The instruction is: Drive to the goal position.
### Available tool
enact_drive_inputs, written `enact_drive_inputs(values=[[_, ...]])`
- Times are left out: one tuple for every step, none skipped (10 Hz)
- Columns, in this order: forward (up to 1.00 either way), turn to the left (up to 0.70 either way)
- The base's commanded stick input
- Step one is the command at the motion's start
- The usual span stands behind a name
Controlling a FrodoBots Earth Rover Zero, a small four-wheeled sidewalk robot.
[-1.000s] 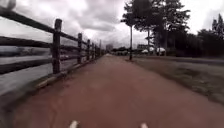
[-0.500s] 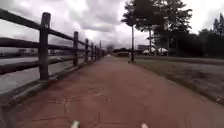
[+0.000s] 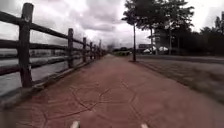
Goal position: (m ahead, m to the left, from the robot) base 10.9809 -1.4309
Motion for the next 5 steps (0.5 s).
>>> enact_drive_inputs(values=[[1.00,0.25],[1.00,0.00],[1.00,0.00],[1.00,0.00],[1.00,0.00]])
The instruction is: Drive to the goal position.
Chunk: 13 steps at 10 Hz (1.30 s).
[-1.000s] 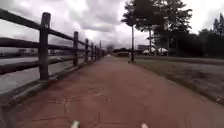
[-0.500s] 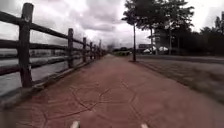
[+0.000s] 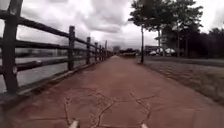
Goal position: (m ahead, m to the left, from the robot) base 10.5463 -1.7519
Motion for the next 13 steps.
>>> enact_drive_inputs(values=[[1.00,0.23],[1.00,0.00],[1.00,0.00],[1.00,0.00],[1.00,0.00],[1.00,0.00],[1.00,0.00],[1.00,0.00],[1.00,0.00],[1.00,0.00],[1.00,0.00],[1.00,0.00],[1.00,0.00]])
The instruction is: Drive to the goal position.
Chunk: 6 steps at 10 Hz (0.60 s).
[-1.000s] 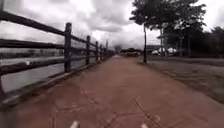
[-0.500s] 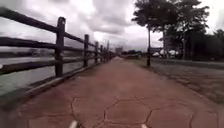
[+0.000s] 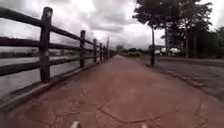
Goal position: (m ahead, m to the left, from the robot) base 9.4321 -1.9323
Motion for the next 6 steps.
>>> enact_drive_inputs(values=[[1.00,0.00],[1.00,0.00],[1.00,0.00],[1.00,-0.13],[1.00,-0.27],[1.00,-0.27]])
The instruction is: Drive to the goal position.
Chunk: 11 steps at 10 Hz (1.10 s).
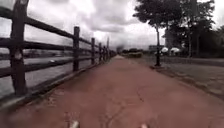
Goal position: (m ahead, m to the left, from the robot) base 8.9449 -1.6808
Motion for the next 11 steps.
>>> enact_drive_inputs(values=[[1.00,-0.27],[1.00,-0.05],[1.00,0.00],[1.00,0.00],[1.00,0.00],[1.00,0.00],[1.00,0.00],[1.00,0.00],[1.00,0.00],[1.00,0.00],[1.00,0.00]])
